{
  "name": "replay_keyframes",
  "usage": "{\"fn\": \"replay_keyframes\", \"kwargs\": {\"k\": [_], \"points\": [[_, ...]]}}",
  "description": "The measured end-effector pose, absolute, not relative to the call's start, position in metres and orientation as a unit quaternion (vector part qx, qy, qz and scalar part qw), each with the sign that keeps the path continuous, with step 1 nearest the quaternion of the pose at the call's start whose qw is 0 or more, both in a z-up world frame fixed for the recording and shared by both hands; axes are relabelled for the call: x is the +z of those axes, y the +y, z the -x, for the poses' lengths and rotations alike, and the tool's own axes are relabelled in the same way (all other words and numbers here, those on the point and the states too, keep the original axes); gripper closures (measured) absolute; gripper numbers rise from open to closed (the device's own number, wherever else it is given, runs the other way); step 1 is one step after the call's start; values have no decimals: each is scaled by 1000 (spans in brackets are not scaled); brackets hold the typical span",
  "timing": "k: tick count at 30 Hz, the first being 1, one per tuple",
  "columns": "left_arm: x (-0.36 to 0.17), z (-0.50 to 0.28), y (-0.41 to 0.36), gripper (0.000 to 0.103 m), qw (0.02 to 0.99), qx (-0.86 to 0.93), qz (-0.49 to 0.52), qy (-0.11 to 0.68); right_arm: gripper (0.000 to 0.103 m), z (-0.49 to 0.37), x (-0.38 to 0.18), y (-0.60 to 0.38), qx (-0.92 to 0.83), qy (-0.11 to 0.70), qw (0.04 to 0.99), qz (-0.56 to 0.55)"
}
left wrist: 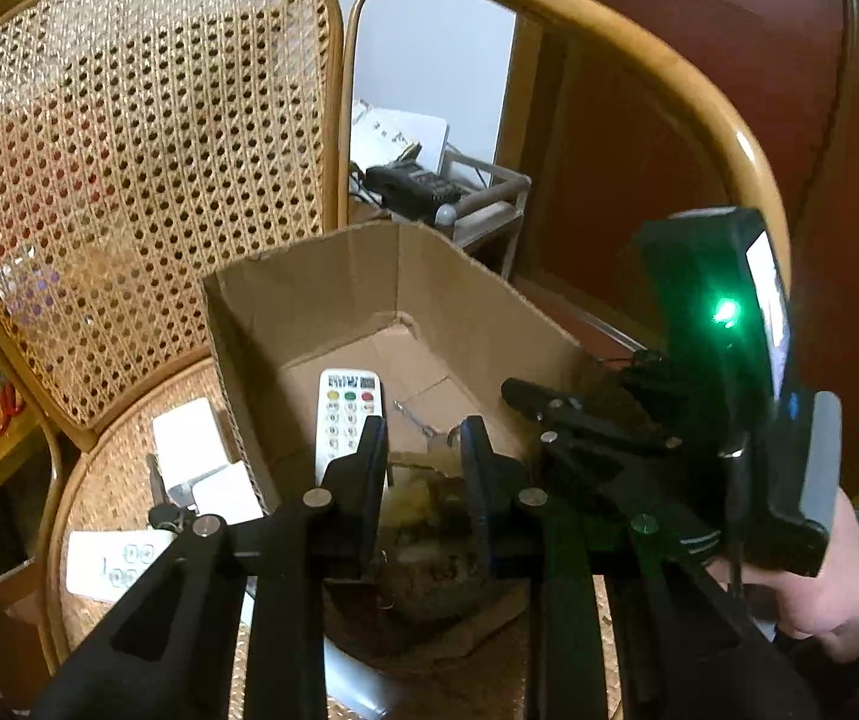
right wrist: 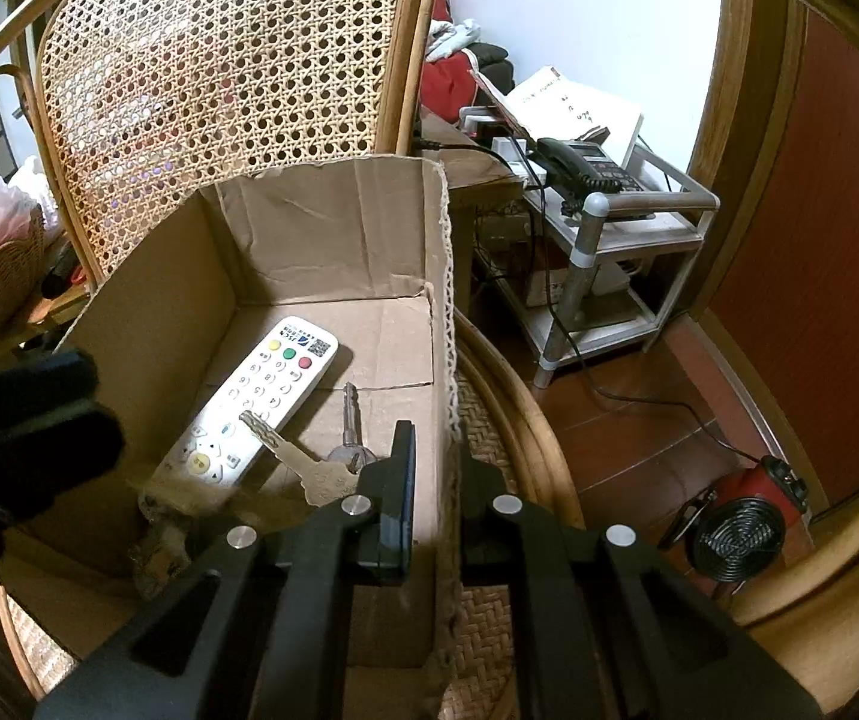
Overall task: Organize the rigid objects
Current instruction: 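Carry the tagged key into the box and open the left gripper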
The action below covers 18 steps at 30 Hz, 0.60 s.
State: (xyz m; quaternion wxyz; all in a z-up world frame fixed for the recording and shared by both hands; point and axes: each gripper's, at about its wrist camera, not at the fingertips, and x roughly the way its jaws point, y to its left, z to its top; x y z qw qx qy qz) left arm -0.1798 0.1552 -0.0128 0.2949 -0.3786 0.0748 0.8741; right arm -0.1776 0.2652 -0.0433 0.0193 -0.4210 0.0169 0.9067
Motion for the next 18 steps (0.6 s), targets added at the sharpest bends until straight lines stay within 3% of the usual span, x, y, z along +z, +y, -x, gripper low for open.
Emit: {"fn": "replay_keyframes", "kwargs": {"k": [8,10,15,18], "points": [[-26,188,153,74,280,872,393,85,92,175,-42,266,907,15,18,420],[-27,190,154,68,283,870,394,88,92,175,-42,266,907,15,19,420],[-21,189,147,37,264,882,380,86,92,174,-43,267,907,15,18,420],[-17,189,142,30,268,884,375,74,92,173,-43,267,907,15,18,420]]}}
